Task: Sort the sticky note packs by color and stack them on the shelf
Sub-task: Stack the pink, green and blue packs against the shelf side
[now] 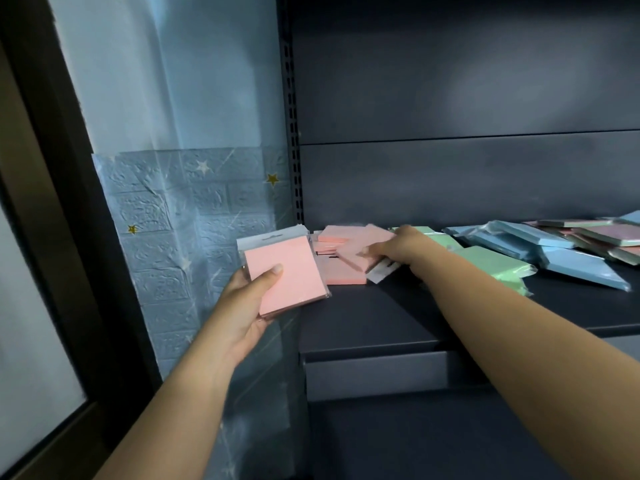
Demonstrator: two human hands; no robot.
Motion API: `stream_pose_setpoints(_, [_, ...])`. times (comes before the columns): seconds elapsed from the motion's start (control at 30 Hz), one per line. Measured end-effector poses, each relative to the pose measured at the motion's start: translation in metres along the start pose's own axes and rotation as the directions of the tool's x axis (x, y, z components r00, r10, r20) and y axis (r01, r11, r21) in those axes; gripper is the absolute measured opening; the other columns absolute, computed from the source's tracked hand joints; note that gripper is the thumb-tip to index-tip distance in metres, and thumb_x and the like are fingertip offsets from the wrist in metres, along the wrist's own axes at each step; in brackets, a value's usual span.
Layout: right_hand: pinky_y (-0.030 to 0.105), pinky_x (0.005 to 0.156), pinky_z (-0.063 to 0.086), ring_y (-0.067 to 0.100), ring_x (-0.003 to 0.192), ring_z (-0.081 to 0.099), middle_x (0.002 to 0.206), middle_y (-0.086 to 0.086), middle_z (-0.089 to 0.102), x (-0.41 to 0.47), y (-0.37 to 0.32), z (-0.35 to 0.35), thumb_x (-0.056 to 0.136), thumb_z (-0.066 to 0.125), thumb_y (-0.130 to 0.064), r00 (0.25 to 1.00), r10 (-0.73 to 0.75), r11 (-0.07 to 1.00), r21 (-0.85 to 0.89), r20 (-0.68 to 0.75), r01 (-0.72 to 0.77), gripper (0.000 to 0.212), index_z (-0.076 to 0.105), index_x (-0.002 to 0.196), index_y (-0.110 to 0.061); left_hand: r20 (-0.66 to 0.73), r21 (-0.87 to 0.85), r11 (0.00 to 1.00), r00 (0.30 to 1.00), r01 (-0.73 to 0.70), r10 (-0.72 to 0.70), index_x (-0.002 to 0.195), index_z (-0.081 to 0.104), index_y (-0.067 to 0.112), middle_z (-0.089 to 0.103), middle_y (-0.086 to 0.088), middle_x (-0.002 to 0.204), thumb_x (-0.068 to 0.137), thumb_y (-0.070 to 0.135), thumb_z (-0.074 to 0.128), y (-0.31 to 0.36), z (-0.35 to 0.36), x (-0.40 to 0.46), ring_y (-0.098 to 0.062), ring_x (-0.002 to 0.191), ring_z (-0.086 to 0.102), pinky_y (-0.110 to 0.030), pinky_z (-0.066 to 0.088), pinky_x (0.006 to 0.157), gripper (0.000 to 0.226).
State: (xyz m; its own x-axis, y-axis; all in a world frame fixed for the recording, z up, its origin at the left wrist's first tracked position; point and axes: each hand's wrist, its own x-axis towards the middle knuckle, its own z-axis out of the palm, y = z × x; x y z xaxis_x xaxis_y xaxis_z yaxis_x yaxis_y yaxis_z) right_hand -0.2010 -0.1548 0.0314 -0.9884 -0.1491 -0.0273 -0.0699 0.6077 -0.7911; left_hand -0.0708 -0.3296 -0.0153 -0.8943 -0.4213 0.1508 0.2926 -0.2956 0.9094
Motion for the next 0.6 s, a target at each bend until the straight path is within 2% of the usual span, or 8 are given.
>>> stream_pose_setpoints(0.07, [0.026, 0.057, 0.044, 0.017, 0.064, 0.053, 0.073, 0.004, 0.055, -0.003, 0.002, -0.004, 0.082, 0.069, -0.014, 0.999, -0.035, 0.982, 0.186, -0.003, 0.035, 0.023, 0.055, 0.100, -0.010, 0.004, 0.009, 1.000, 1.000, 0.004, -0.004, 0.097, 0.053, 0.019, 0.065, -0.003, 0.088, 0.090, 0.006, 0.051, 0.000, 0.000, 0.002, -0.015, 0.076, 0.062, -0.029, 0.054, 0.063, 0.014])
stream_pose_setpoints(0.17, [0.034, 0.060, 0.050, 0.020, 0.064, 0.056, 0.077, 0.009, 0.056, -0.009, 0.001, -0.012, 0.082, 0.061, 0.007, 0.996, -0.060, 0.874, 0.486, 0.061, 0.023, 0.028, 0.050, 0.103, -0.009, 0.001, 0.019, 1.000, 1.000, 0.002, -0.002, 0.092, 0.054, 0.018, 0.064, -0.002, 0.085, 0.091, 0.006, 0.051, -0.001, 0.003, 0.003, -0.014, 0.073, 0.061, -0.024, 0.054, 0.056, 0.013])
stream_pose_setpoints(0.27, [0.035, 0.063, 0.054, 0.020, 0.064, 0.060, 0.074, 0.008, 0.061, -0.017, -0.002, -0.022, 0.078, 0.065, 0.009, 0.991, -0.135, 0.855, 0.507, 0.023, 0.105, 0.025, 0.051, 0.083, -0.011, -0.003, 0.030, 1.000, 1.000, 0.002, -0.002, 0.091, 0.054, 0.018, 0.064, -0.002, 0.085, 0.091, 0.006, 0.051, -0.001, 0.006, 0.002, -0.013, 0.072, 0.061, -0.028, 0.052, 0.063, 0.013])
stream_pose_setpoints(0.37, [0.025, 0.053, 0.056, 0.014, 0.055, 0.065, 0.061, 0.001, 0.068, -0.032, -0.008, -0.036, 0.075, 0.071, 0.003, 0.968, -0.250, 0.817, 0.542, 0.029, 0.195, 0.019, 0.059, 0.078, -0.012, -0.012, 0.034, 0.999, 1.000, 0.008, -0.008, 0.094, 0.052, 0.018, 0.063, -0.003, 0.087, 0.091, 0.006, 0.052, -0.001, 0.007, 0.004, -0.015, 0.075, 0.059, -0.030, 0.048, 0.068, 0.013])
stream_pose_setpoints(0.4, [0.026, 0.056, 0.056, 0.015, 0.057, 0.065, 0.064, 0.001, 0.068, -0.036, -0.010, -0.041, 0.075, 0.072, 0.002, 0.960, -0.278, 0.818, 0.530, 0.027, 0.222, 0.018, 0.061, 0.078, -0.012, -0.011, 0.045, 0.999, 1.000, 0.006, -0.005, 0.096, 0.052, 0.018, 0.063, -0.003, 0.087, 0.090, 0.006, 0.052, 0.000, 0.008, 0.003, -0.015, 0.075, 0.059, -0.029, 0.049, 0.066, 0.013])
stream_pose_setpoints(0.5, [0.039, 0.078, 0.052, 0.023, 0.074, 0.064, 0.081, 0.006, 0.067, -0.047, -0.017, -0.053, 0.072, 0.073, 0.000, 0.925, -0.372, 0.831, 0.473, 0.081, 0.293, 0.018, 0.063, 0.082, -0.012, -0.003, 0.070, 0.998, 1.000, 0.006, -0.006, 0.104, 0.050, 0.016, 0.063, -0.003, 0.089, 0.089, 0.006, 0.054, 0.000, 0.010, 0.001, -0.014, 0.075, 0.060, -0.022, 0.053, 0.055, 0.019])
stream_pose_setpoints(0.53, [0.040, 0.081, 0.049, 0.024, 0.077, 0.064, 0.083, 0.007, 0.067, -0.051, -0.020, -0.055, 0.072, 0.074, -0.001, 0.910, -0.396, 0.844, 0.439, 0.123, 0.308, 0.020, 0.063, 0.084, -0.012, -0.007, 0.076, 0.997, 1.000, 0.006, -0.005, 0.106, 0.050, 0.015, 0.063, -0.003, 0.090, 0.088, 0.005, 0.055, 0.000, 0.011, 0.000, -0.014, 0.075, 0.060, -0.021, 0.054, 0.054, 0.021])
stream_pose_setpoints(0.6, [0.032, 0.074, 0.049, 0.020, 0.072, 0.065, 0.075, 0.003, 0.069, -0.057, -0.026, -0.054, 0.071, 0.075, -0.002, 0.878, -0.430, 0.873, 0.345, 0.210, 0.345, 0.018, 0.063, 0.079, -0.012, -0.014, 0.099, 0.995, 1.000, -0.012, 0.014, 0.116, 0.048, 0.013, 0.063, -0.004, 0.097, 0.089, 0.006, 0.055, 0.001, 0.013, -0.001, -0.015, 0.079, 0.059, -0.027, 0.053, 0.063, 0.029])
